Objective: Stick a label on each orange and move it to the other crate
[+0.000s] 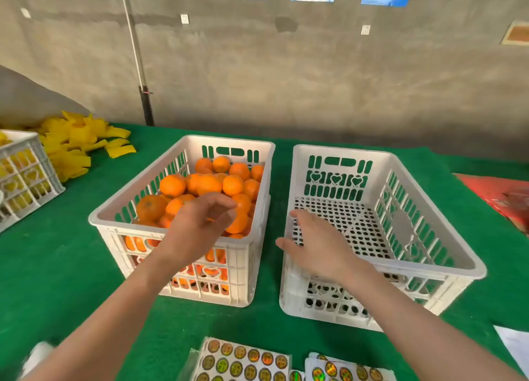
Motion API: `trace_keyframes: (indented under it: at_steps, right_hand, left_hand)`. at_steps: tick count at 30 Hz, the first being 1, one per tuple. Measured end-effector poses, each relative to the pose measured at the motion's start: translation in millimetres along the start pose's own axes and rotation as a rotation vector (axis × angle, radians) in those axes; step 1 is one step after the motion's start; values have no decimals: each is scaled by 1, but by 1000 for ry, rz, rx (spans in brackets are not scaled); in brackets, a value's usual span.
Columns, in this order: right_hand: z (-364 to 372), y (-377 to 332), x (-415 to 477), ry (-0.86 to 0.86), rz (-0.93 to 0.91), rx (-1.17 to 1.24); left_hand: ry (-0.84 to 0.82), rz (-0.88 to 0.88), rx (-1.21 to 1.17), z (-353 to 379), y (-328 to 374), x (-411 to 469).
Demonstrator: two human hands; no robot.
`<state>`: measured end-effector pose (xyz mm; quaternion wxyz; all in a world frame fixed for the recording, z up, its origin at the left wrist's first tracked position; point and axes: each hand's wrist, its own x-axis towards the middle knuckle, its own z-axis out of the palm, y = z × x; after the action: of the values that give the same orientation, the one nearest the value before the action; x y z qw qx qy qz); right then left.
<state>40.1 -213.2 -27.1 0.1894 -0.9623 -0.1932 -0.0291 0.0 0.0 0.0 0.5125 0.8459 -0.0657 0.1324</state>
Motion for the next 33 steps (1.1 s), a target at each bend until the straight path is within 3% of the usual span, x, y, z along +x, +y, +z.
trace_keyframes:
  at_steps: [3, 8, 12, 20, 23, 28, 31, 33]
  right_hand:
    - [17, -3, 19, -36, 57, -175]
    - [34, 6, 35, -24, 85, -212]
    - [38, 9, 38, 6, 22, -246]
    - [37, 8, 44, 40, 8, -199]
    - [39, 11, 45, 62, 14, -199]
    - [35, 8, 37, 39, 66, -222]
    - [35, 4, 15, 329, -120, -141]
    - [45, 9, -16, 466, -263, 29]
  left_hand:
    - [-18, -89, 314, 9, -21, 50]
    - [-395, -151, 846, 36, -60, 101]
    - [-549, -192, 1026, 51, -85, 117]
    - [-356, -143, 1012, 57, -95, 116]
    - [-203, -197, 826, 52, -91, 113]
    - [34, -310, 165, 40, -73, 89]
    - [86, -287, -444, 35, -49, 57]
    - [21, -229, -698, 31, -32, 31]
